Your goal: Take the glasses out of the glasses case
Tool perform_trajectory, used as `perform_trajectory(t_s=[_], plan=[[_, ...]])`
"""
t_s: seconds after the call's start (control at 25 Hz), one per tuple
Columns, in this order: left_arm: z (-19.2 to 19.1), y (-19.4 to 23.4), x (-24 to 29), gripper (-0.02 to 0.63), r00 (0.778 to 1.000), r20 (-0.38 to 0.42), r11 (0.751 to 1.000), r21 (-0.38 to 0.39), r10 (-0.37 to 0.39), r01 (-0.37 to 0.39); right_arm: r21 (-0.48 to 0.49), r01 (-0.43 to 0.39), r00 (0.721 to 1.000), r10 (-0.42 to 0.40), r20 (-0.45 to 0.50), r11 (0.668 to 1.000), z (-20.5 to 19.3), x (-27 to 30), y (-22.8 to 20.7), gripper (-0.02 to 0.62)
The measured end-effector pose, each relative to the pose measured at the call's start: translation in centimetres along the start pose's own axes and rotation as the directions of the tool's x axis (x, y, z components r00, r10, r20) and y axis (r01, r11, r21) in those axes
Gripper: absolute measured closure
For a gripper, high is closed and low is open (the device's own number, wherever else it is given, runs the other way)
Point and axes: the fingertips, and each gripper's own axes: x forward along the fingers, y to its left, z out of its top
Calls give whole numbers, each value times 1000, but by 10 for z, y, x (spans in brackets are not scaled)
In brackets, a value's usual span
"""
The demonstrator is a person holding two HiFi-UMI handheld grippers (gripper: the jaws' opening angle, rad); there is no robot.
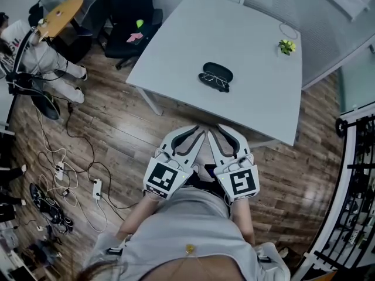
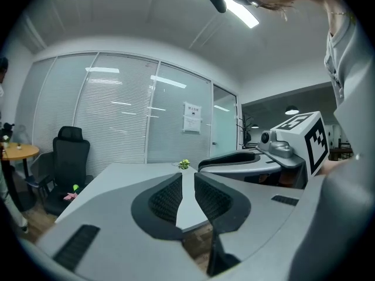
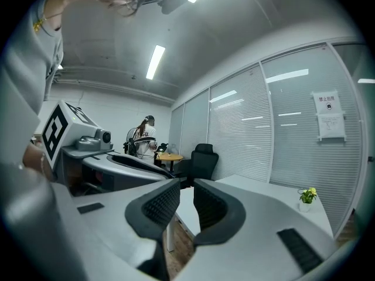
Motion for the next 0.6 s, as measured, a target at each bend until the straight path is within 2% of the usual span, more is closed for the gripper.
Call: perform_trajectory(t_s=[0.24,0.6], plan=[[4,9,16,540,1000,-1,1000,-4,-8,8,14,22,1000,-22,-9,1000,-4,8,-14,529],[10,39,51,540,996,-2,996,18,-91,91,33,98,995,-98,-16,995,-6,42,-42,531]])
